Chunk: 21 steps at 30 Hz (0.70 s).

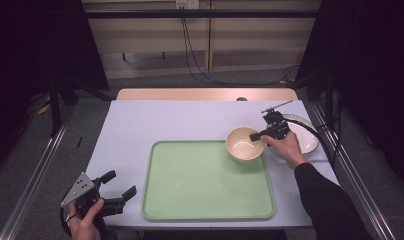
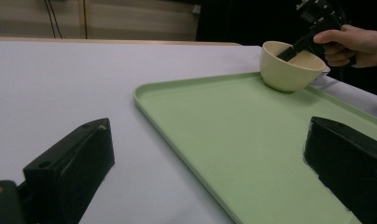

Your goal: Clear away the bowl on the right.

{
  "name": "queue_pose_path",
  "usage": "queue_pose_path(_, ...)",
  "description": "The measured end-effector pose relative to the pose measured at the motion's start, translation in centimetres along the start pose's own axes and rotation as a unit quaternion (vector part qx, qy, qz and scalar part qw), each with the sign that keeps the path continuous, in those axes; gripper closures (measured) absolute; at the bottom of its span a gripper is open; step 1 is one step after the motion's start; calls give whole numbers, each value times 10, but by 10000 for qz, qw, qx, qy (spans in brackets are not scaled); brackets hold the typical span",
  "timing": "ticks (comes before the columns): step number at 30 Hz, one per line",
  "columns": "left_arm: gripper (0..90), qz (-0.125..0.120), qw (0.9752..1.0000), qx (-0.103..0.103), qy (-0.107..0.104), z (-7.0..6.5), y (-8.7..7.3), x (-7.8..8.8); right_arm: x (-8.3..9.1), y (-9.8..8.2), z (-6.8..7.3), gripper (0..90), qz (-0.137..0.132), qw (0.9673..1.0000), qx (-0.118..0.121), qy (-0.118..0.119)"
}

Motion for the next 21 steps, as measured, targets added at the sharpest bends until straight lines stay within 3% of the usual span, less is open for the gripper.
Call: queue_pose_path(21,18,13,10000,-12,-9,0,0,0,-7,-7,-7,841,82,10000,-30,-32)
Point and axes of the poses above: each handheld gripper's, and its own axes: x roughly backward along the jaws, y roughly out of its top, z roughly to its left, the point moved 10 cm from there along -x, roughly forward along the jaws, and after that the axes turned 8 degrees about z, right-handed, at the moved point
